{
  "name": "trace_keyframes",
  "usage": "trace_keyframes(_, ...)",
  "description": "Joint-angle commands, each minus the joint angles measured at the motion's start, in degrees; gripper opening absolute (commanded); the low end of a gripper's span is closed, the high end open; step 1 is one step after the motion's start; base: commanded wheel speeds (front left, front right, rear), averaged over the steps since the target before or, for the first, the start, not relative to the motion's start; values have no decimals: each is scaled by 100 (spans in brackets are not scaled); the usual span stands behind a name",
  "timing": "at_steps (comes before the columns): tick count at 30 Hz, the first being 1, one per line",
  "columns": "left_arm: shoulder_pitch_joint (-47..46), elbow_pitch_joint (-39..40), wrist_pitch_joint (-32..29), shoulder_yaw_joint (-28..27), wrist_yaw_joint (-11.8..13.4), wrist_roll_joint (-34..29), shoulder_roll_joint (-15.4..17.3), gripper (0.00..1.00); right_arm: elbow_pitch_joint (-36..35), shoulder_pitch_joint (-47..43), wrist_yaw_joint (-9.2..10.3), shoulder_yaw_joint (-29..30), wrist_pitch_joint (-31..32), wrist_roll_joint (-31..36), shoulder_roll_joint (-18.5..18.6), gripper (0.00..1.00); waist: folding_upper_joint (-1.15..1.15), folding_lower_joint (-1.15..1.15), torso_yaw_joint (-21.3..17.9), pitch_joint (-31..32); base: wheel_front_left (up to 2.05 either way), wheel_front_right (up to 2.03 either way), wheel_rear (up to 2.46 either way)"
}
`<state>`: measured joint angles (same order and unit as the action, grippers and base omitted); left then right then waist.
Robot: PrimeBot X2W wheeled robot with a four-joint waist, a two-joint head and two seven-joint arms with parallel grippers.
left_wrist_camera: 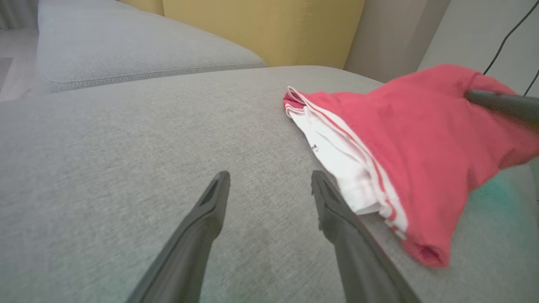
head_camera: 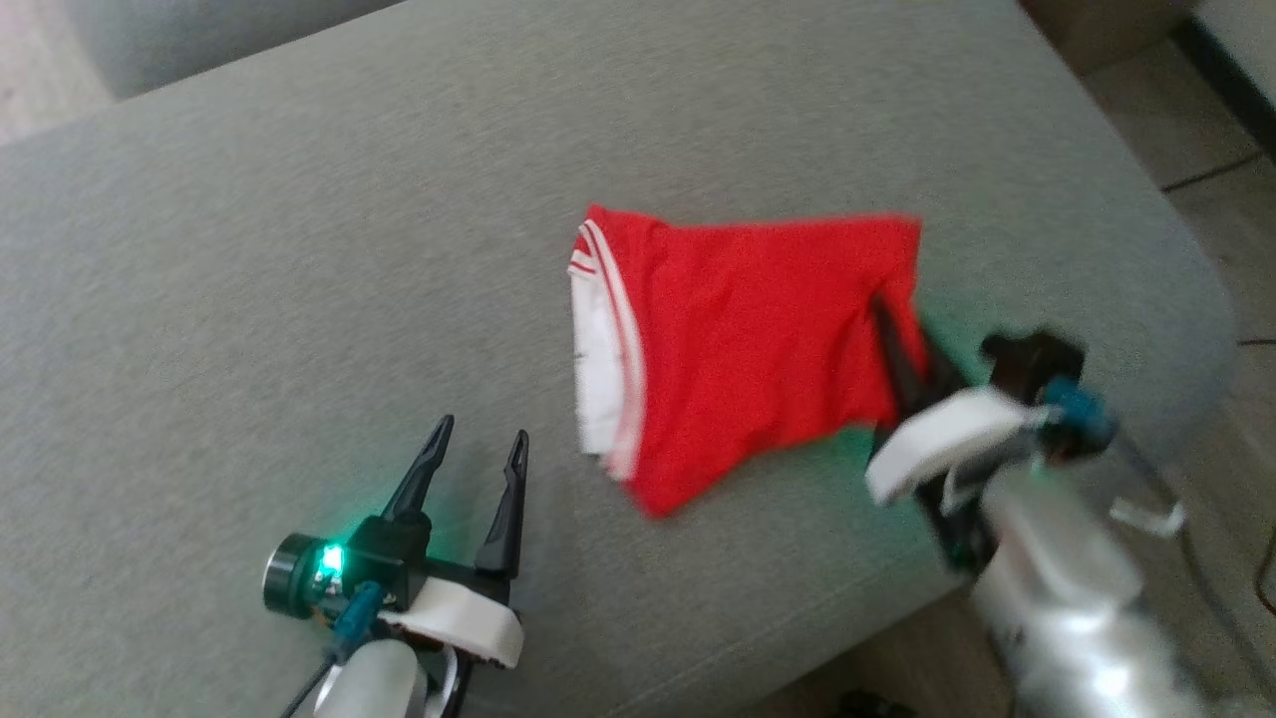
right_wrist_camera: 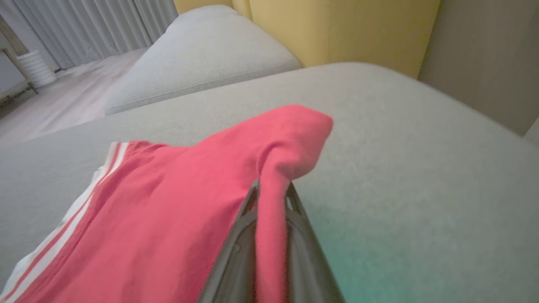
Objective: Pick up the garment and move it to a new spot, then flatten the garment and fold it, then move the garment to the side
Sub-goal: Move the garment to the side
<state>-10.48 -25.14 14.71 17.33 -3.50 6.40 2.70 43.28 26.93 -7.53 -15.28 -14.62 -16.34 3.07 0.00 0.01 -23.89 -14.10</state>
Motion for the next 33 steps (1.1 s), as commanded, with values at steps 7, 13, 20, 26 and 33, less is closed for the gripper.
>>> trace_keyframes(7, -298, 123, 29, -220, -94, -242, 37, 100, 447, 1547, 4, 1185, -38, 1318, 300, 0, 0, -1, 754, -415, 0, 0, 0)
trace_keyframes(13, -362, 139, 29, -335, -145, -310, 73, 100, 1058, 2381, 4, 2509, 123, 2564, 1100, 0, 0, -1, 1229, -674, 0, 0, 0)
trace_keyframes(20, -425, 200, 29, -400, -190, -360, 69, 100, 993, 2712, 4, 3903, 409, 3842, 1532, 3, 0, -1, 1504, -860, 0, 0, 0)
trace_keyframes(26, -445, 213, 29, -447, -206, -396, 64, 100, 679, 2846, 4, 4810, 323, 4599, 1399, 100, 0, -1, 1542, -900, 0, 0, 0)
trace_keyframes(33, -408, 245, 29, -570, -119, -349, 50, 100, 691, 3095, 4, 4568, -27, 4469, 831, 100, 0, -1, 1576, -683, 0, 0, 0)
